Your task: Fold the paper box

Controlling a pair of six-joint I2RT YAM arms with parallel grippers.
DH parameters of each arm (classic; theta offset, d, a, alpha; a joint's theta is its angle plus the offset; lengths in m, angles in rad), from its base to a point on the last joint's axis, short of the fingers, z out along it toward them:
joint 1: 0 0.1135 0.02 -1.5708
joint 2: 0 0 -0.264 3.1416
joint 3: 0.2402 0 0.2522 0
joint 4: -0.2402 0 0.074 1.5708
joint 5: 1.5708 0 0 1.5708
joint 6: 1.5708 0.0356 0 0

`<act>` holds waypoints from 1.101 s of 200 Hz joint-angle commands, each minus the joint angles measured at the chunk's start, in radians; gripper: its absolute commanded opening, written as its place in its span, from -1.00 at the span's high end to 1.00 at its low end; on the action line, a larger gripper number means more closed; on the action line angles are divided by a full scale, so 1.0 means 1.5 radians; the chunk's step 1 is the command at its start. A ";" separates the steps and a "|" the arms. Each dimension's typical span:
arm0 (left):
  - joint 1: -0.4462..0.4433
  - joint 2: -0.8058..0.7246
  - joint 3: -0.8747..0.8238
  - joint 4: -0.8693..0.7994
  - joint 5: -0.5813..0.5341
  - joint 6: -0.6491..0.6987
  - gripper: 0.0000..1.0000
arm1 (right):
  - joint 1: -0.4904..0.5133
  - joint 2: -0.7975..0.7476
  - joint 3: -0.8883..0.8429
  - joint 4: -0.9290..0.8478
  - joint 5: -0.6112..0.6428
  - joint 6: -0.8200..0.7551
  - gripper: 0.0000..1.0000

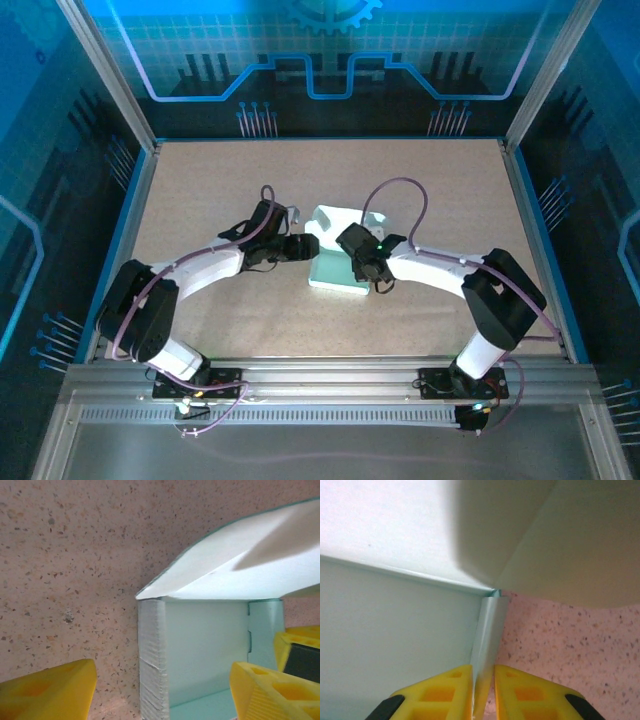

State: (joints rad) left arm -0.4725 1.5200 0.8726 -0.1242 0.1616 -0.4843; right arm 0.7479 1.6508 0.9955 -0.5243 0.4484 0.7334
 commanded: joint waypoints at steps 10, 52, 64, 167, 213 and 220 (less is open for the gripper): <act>0.015 -0.046 -0.012 0.005 -0.020 -0.006 -0.44 | -0.019 0.007 0.021 0.040 -0.035 -0.101 0.61; 0.029 -0.058 -0.013 -0.001 -0.009 0.001 -0.45 | -0.035 0.000 0.037 0.040 -0.051 -0.171 0.56; 0.032 -0.059 -0.008 -0.006 -0.005 0.012 -0.46 | -0.035 -0.017 0.037 0.041 -0.052 -0.190 0.49; 0.067 -0.046 0.121 -0.200 0.066 0.226 -0.53 | -0.209 -0.275 0.026 -0.019 -0.371 -0.586 -0.75; 0.069 -0.044 0.133 -0.201 0.118 0.245 -0.55 | -0.337 -0.209 0.090 -0.122 -0.607 -0.785 -0.69; 0.070 -0.043 0.133 -0.200 0.123 0.246 -0.55 | -0.342 -0.195 0.098 -0.123 -0.606 -0.802 -0.69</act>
State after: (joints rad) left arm -0.3748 1.4593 1.0416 -0.3923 0.2707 -0.1570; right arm 0.2848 1.2911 1.0798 -0.6113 -0.2462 -0.2653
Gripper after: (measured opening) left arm 0.772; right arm 0.849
